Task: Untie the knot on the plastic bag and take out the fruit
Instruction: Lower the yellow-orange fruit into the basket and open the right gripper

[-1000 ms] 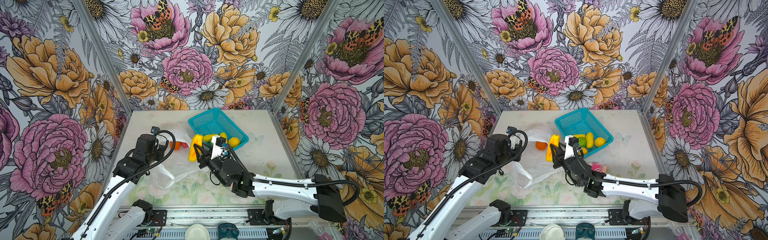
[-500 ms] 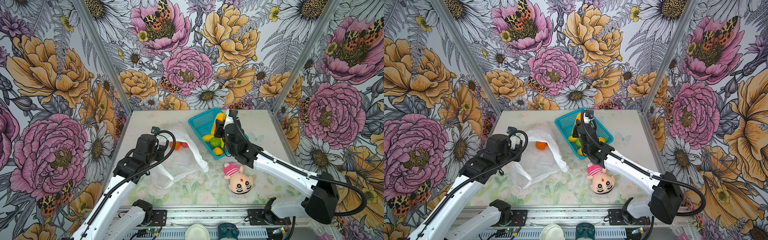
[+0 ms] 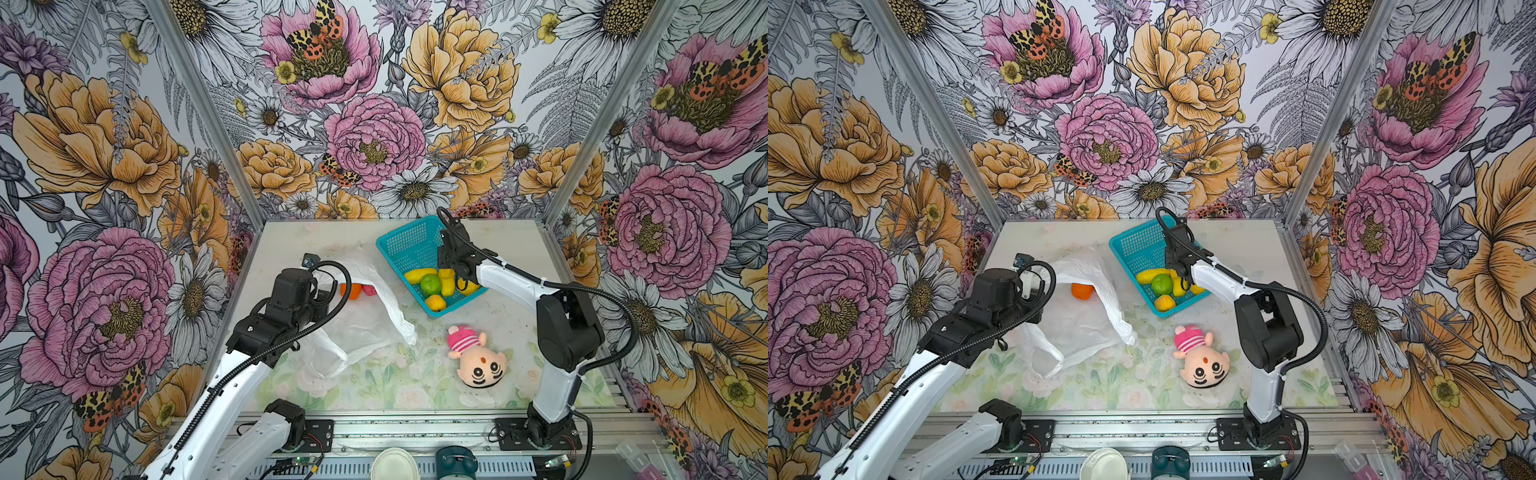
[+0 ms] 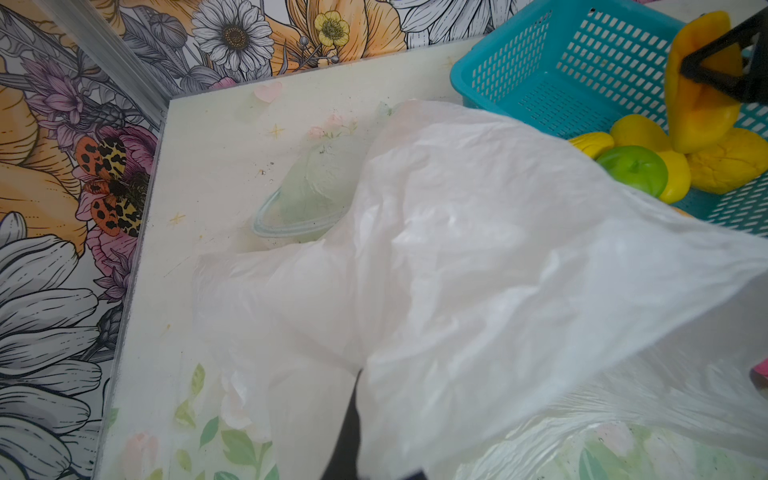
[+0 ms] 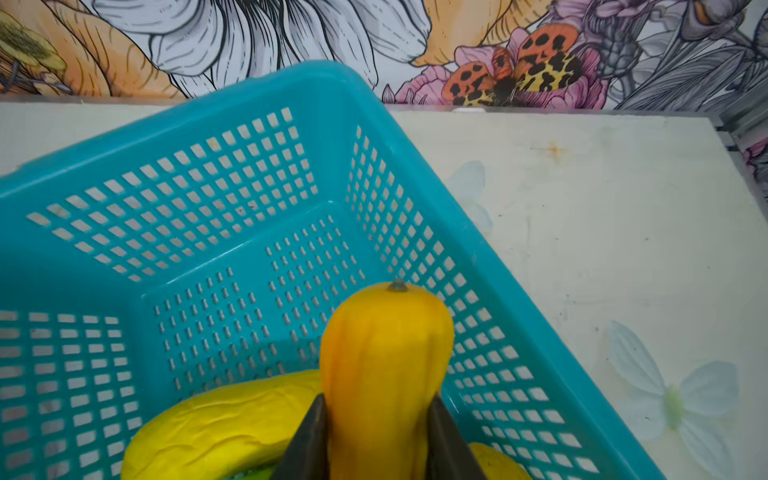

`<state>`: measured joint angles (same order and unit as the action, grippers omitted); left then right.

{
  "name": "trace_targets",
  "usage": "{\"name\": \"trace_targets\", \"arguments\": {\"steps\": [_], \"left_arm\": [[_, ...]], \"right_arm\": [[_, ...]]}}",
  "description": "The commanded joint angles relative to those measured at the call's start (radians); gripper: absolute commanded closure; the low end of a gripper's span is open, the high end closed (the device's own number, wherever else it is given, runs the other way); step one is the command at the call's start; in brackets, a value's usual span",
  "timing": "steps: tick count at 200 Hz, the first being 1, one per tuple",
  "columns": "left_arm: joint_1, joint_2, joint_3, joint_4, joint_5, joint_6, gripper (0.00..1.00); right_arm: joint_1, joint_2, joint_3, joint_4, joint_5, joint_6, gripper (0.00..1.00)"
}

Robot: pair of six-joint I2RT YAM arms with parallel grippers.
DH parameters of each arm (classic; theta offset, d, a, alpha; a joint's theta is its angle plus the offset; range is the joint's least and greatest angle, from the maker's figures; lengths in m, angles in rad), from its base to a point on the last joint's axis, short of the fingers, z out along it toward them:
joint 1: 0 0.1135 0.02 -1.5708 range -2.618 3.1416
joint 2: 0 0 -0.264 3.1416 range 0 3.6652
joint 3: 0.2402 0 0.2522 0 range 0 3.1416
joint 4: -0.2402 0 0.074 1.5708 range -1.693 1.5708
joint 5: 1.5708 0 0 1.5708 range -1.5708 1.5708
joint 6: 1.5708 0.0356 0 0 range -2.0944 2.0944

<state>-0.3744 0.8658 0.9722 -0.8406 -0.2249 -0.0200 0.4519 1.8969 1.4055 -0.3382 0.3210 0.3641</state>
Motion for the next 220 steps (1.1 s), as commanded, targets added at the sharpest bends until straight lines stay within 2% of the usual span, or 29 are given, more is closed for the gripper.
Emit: {"name": "trace_targets", "arguments": {"steps": [1, 38, 56, 80, 105, 138, 179, 211, 220], "left_arm": [[0.010, -0.014, -0.007, 0.003, -0.014, -0.002, 1.00], [0.017, -0.014, -0.006, 0.003, -0.005, -0.002, 1.00], [0.017, -0.012, -0.006, 0.003, -0.003, -0.002, 1.00], [0.022, -0.009, -0.006, 0.004, 0.004, -0.002, 1.00], [0.023, -0.012, -0.006, 0.004, 0.003, -0.002, 1.00], [0.028, -0.011, -0.004, 0.003, 0.009, -0.001, 1.00], [0.035, -0.011, -0.004, 0.004, 0.009, -0.002, 1.00], [0.038, -0.010, -0.003, 0.005, 0.009, -0.001, 1.00], [0.040, -0.010, -0.003, 0.005, 0.041, -0.002, 1.00]], "right_arm": [[-0.010, 0.022, 0.050, -0.030, -0.014, -0.027, 0.75], [-0.027, 0.079, 0.079, -0.032, -0.085, -0.015, 0.73], [-0.027, 0.095, 0.088, -0.032, -0.085, -0.010, 0.70], [-0.028, 0.092, 0.086, -0.032, -0.087, -0.005, 0.57], [-0.028, 0.075, 0.075, -0.031, -0.072, -0.002, 0.36], [-0.026, 0.030, 0.048, -0.030, -0.071, 0.013, 0.31], [-0.008, -0.137, -0.040, -0.015, -0.042, 0.035, 0.29], [0.074, -0.352, -0.161, 0.064, 0.003, 0.010, 0.28], [0.108, -0.404, -0.196, 0.095, 0.003, -0.001, 0.28]]}}
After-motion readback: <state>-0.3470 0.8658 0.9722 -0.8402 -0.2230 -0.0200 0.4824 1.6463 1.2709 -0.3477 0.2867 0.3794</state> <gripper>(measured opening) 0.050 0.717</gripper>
